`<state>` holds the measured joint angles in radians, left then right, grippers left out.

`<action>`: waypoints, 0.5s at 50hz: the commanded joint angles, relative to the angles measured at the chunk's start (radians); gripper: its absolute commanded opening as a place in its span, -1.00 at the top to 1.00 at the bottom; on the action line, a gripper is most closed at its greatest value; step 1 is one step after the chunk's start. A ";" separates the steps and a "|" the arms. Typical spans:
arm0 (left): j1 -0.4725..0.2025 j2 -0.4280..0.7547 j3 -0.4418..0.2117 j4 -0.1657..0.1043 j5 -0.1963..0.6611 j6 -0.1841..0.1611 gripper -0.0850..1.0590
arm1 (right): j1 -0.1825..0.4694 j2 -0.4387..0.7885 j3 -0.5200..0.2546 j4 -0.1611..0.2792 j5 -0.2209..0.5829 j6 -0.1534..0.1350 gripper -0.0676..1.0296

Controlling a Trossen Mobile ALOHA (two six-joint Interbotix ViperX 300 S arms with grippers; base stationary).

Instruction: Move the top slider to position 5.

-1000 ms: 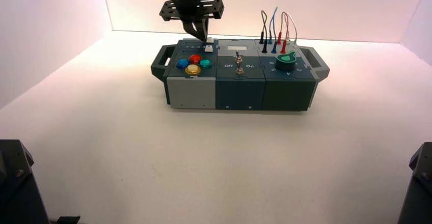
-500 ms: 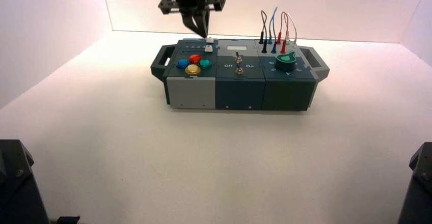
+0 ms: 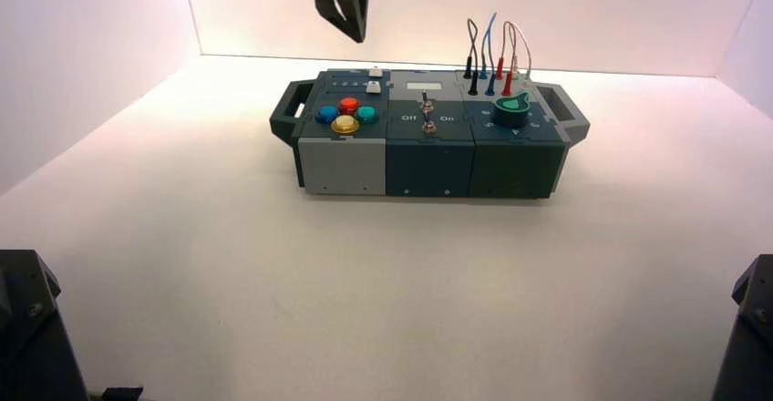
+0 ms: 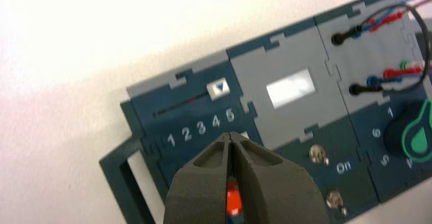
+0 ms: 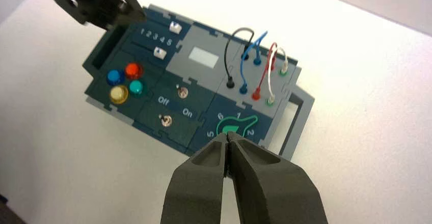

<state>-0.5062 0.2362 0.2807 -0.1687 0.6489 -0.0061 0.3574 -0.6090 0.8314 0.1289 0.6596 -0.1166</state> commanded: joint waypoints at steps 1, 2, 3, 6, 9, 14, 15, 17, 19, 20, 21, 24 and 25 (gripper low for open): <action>-0.005 -0.063 0.012 0.002 -0.003 0.002 0.91 | 0.003 -0.008 -0.002 0.002 -0.009 -0.002 0.91; -0.005 -0.066 0.017 0.002 -0.005 0.002 0.91 | 0.003 -0.009 0.002 0.000 -0.009 -0.002 0.91; -0.003 -0.071 0.020 0.002 -0.005 0.003 0.91 | 0.003 -0.008 0.002 0.000 -0.009 -0.003 0.91; -0.003 -0.077 0.029 0.002 -0.005 0.003 0.91 | 0.003 -0.009 0.005 0.000 -0.009 -0.002 0.91; -0.003 -0.081 0.035 0.002 -0.008 0.003 0.91 | 0.003 -0.011 0.008 0.000 -0.012 -0.003 0.91; -0.003 -0.084 0.038 0.002 -0.011 0.003 0.91 | 0.003 -0.014 0.012 -0.002 -0.028 -0.002 0.91; -0.005 -0.084 0.040 0.002 -0.014 0.003 0.91 | 0.003 -0.012 0.014 0.000 -0.029 -0.003 0.91; -0.003 -0.086 0.041 0.002 -0.020 0.005 0.91 | 0.003 -0.014 0.014 0.000 -0.031 -0.003 0.91; -0.005 -0.086 0.043 0.002 -0.025 0.003 0.91 | 0.003 -0.014 0.014 -0.002 -0.032 -0.003 0.91; -0.005 -0.086 0.044 0.002 -0.026 0.005 0.91 | 0.003 -0.015 0.014 -0.002 -0.032 -0.003 0.91; -0.005 -0.086 0.044 0.002 -0.029 0.005 0.91 | 0.003 -0.014 0.014 -0.002 -0.034 -0.003 0.91; -0.005 -0.086 0.046 0.002 -0.029 0.006 0.91 | 0.003 -0.015 0.014 0.000 -0.038 -0.003 0.91; -0.005 -0.086 0.048 0.002 -0.029 0.006 0.91 | 0.003 -0.015 0.014 0.000 -0.041 -0.003 0.91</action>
<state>-0.5062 0.1917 0.3359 -0.1687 0.6289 -0.0031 0.3574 -0.6167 0.8590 0.1273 0.6335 -0.1181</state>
